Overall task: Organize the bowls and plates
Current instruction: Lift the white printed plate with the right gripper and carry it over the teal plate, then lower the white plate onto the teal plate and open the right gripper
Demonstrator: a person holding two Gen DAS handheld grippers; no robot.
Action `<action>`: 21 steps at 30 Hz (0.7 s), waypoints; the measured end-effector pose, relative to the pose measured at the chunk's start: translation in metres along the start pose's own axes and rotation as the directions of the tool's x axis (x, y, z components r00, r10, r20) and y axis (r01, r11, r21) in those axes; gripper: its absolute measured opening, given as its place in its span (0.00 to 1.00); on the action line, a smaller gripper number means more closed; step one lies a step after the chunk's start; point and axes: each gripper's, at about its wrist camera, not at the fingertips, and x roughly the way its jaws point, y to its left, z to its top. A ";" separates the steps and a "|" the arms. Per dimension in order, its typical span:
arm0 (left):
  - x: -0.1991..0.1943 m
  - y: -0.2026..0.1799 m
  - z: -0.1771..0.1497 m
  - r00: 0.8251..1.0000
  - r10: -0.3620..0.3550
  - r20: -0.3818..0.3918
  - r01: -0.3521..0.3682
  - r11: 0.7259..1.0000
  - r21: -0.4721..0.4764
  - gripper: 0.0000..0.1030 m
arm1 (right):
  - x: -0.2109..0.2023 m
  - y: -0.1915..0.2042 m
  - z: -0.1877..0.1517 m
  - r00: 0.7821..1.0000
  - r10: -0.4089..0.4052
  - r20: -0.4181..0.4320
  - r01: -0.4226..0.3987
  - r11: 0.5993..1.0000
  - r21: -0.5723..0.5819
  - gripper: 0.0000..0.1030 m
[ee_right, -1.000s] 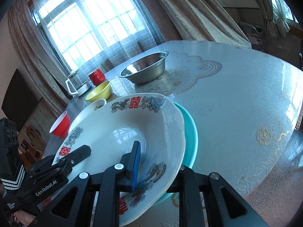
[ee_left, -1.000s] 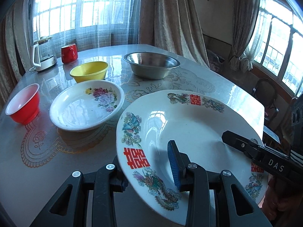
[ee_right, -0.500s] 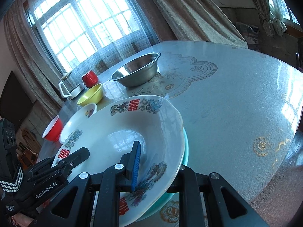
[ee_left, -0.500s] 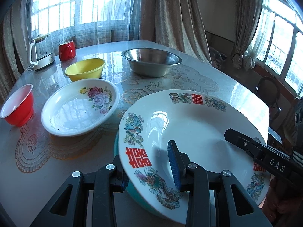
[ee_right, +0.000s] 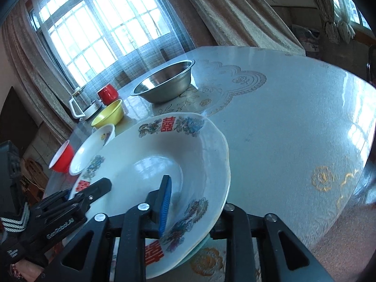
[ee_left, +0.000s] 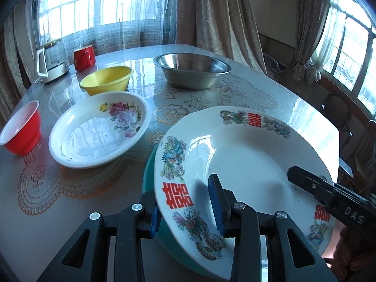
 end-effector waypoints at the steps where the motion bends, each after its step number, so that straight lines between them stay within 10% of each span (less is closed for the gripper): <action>1: 0.000 0.001 0.000 1.000 0.001 -0.004 -0.001 1.000 0.000 0.36 | -0.001 -0.001 -0.001 1.000 0.001 -0.004 -0.001 1.000 0.005 0.27; 21: -0.026 0.002 -0.012 0.995 0.062 0.077 -0.068 0.994 0.081 0.31 | -0.014 -0.005 -0.010 1.000 0.001 0.013 -0.001 0.999 0.047 0.18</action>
